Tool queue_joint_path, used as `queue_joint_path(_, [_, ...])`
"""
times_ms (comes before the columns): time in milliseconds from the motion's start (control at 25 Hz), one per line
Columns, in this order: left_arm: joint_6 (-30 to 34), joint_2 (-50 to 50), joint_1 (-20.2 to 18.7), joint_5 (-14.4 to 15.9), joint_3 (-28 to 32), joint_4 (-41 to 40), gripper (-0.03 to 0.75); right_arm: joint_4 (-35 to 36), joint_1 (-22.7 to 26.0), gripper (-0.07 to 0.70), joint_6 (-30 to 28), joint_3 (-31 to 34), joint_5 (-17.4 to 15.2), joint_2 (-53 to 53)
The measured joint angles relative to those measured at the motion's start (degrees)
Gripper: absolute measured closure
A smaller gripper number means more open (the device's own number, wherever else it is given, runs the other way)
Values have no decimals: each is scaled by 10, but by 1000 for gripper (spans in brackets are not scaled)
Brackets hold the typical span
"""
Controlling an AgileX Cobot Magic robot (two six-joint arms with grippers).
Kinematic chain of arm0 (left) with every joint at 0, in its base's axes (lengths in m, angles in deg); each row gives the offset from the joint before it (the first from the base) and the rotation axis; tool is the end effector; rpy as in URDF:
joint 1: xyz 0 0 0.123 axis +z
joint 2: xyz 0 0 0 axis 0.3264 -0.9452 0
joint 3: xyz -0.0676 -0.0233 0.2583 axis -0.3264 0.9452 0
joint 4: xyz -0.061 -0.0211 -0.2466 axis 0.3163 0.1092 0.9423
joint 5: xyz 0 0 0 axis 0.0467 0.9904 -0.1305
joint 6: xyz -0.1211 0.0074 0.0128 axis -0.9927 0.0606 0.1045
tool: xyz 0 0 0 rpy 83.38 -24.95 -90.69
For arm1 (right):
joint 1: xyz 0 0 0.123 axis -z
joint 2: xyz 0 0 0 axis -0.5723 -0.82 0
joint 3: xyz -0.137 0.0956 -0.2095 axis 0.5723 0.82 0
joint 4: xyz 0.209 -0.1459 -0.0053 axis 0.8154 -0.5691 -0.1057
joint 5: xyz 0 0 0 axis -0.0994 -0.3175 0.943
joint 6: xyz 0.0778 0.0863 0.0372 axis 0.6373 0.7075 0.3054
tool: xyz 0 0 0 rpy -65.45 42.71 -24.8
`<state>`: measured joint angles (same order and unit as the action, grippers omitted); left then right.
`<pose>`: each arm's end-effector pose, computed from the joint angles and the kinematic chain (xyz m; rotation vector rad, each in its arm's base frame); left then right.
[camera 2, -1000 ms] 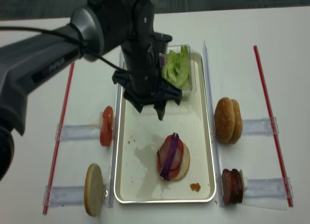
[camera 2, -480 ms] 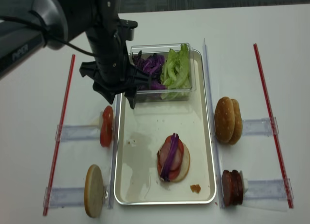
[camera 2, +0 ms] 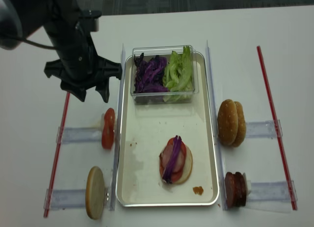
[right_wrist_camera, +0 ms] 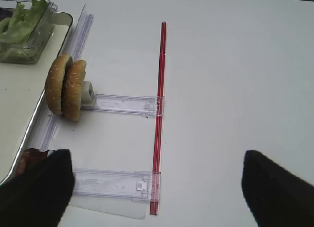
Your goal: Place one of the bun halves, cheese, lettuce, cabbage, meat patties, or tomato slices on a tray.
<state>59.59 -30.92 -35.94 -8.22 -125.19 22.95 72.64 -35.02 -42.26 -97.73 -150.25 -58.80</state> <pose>0.3183 -0.0966 0.2138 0.1077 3.0552 -0.0343 0.0390 0.0023 0.2483 -0.0932 2.1316 -0.0241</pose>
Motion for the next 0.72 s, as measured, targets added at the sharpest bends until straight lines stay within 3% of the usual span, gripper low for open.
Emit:
queue_joint_path(360, [21,66,95,2,56,0,291,0,0,-61,0,0,0,0])
queue_joint_path(720, [44,128,103,2,84,-9,291,0,0,-61,0,0,0,0])
